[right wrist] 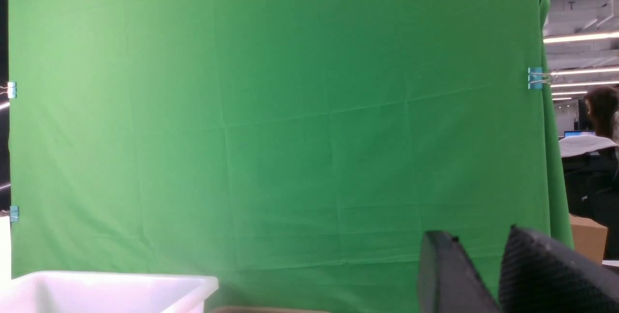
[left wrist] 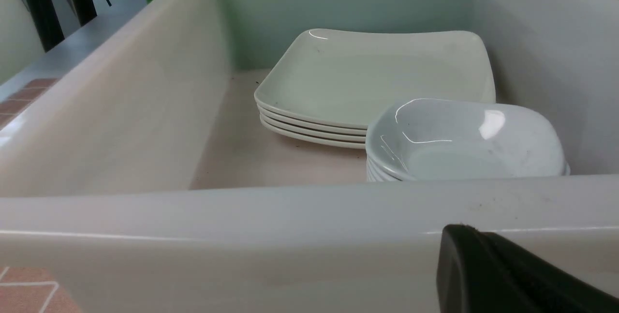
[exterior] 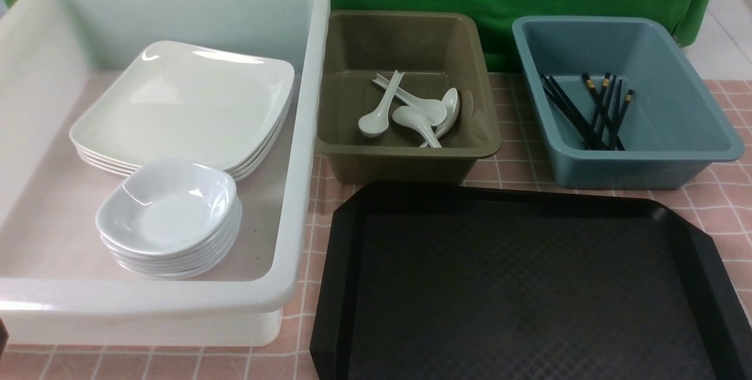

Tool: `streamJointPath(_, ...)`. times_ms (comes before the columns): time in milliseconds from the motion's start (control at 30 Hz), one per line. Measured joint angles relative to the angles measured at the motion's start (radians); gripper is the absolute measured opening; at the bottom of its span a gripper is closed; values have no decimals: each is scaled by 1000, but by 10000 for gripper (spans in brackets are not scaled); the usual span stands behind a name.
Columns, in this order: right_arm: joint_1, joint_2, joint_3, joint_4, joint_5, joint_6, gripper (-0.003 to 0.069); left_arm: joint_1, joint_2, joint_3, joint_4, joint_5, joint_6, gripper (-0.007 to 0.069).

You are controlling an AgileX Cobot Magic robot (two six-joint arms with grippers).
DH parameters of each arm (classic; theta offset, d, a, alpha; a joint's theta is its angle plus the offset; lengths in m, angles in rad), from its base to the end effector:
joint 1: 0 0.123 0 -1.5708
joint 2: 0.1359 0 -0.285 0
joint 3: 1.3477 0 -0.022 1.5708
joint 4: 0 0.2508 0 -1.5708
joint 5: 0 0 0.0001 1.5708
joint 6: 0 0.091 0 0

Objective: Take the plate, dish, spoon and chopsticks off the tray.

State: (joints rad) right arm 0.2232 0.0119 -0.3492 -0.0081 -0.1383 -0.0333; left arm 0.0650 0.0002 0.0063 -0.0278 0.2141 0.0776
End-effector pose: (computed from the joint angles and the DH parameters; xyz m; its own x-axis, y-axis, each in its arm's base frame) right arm 0.0142 0.0033 0.3368 0.5291 0.0777 -0.8450 -0.2006 0.9790 -0.0355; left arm 0.0559 0.0031 0.1916 -0.1355 0.0417 -0.9899 -0.0523 0.9974 0.0492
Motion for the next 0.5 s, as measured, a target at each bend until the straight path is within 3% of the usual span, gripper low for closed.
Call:
streamJointPath(300,-18,0,19,0,48,-70,240,0,0,0,0,0,0,4)
streamJointPath(500,-165,3,187,0,230,-113,240,0,0,0,0,0,0,4)
